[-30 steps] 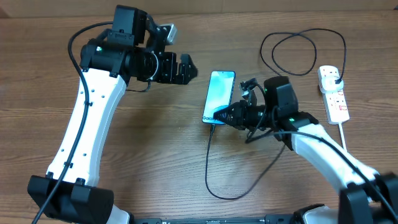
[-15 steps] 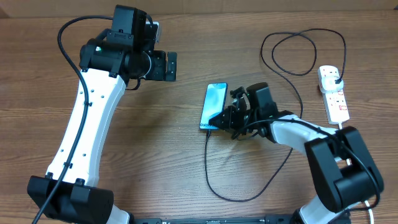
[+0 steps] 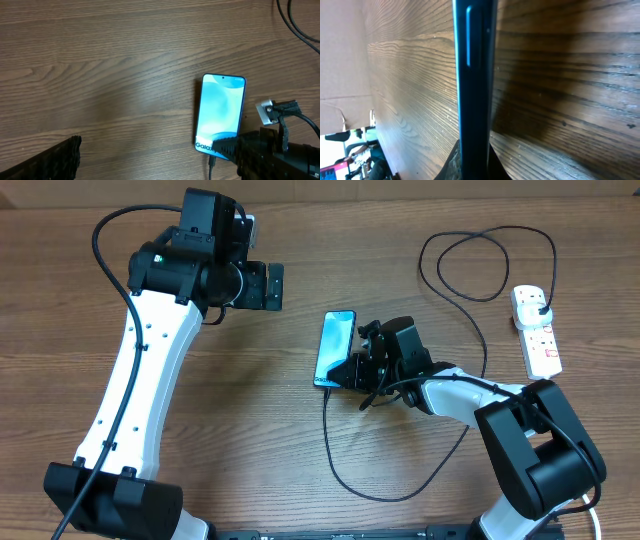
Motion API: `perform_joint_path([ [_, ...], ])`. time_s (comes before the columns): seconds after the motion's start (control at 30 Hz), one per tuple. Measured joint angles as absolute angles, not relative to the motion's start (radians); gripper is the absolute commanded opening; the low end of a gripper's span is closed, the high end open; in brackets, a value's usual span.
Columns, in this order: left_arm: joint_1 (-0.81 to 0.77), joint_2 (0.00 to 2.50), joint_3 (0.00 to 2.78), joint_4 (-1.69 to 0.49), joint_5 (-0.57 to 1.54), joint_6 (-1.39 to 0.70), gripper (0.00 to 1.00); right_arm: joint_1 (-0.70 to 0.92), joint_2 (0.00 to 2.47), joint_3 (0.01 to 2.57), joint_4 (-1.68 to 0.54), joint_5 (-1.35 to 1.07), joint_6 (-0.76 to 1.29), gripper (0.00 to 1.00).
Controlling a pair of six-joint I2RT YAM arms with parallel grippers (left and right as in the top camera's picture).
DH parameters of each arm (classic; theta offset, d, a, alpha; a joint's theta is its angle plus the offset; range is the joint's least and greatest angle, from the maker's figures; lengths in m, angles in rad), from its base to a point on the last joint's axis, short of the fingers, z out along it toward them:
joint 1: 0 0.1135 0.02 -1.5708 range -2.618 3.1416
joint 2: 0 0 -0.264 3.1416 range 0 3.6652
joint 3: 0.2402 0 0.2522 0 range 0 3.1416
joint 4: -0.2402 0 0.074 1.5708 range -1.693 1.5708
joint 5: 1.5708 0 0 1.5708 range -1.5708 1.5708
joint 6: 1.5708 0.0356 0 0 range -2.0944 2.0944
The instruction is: Plug charger to phone and switch on socket
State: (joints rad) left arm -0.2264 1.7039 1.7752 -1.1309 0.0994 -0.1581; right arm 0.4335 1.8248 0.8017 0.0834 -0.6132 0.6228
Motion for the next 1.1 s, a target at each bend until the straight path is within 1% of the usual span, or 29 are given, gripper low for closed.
perform_joint_path([
  [0.27,-0.226,1.704,1.775,-1.131,0.099,-0.158,1.00,0.434,1.869,0.802,0.119,-0.643,0.622,0.04],
  [0.47,-0.226,1.704,1.775,-1.131,0.099,-0.158,1.00,0.434,1.875,0.804,0.120,-0.661,0.621,0.06],
  [0.53,-0.226,1.704,1.775,-1.131,0.099,-0.158,1.00,0.434,1.878,0.804,0.121,-0.666,0.621,0.08],
  [0.67,-0.226,1.704,1.775,-1.131,0.099,-0.158,1.00,0.434,1.885,0.804,0.136,-0.671,0.621,0.10],
  [0.73,-0.226,1.704,1.775,-1.131,0.099,-0.158,1.00,0.434,1.887,0.804,0.139,-0.670,0.621,0.15],
  [0.8,-0.226,1.704,1.775,-1.131,0.099,-0.158,1.00,0.434,1.888,0.804,0.143,-0.669,0.616,0.16],
  [0.97,-0.226,1.704,1.775,-1.131,0.096,-0.158,1.00,0.434,1.889,0.804,0.146,-0.669,0.614,0.23],
  [1.1,-0.226,1.704,1.775,-1.131,0.096,-0.158,1.00,0.434,1.890,0.804,0.146,-0.669,0.611,0.24],
])
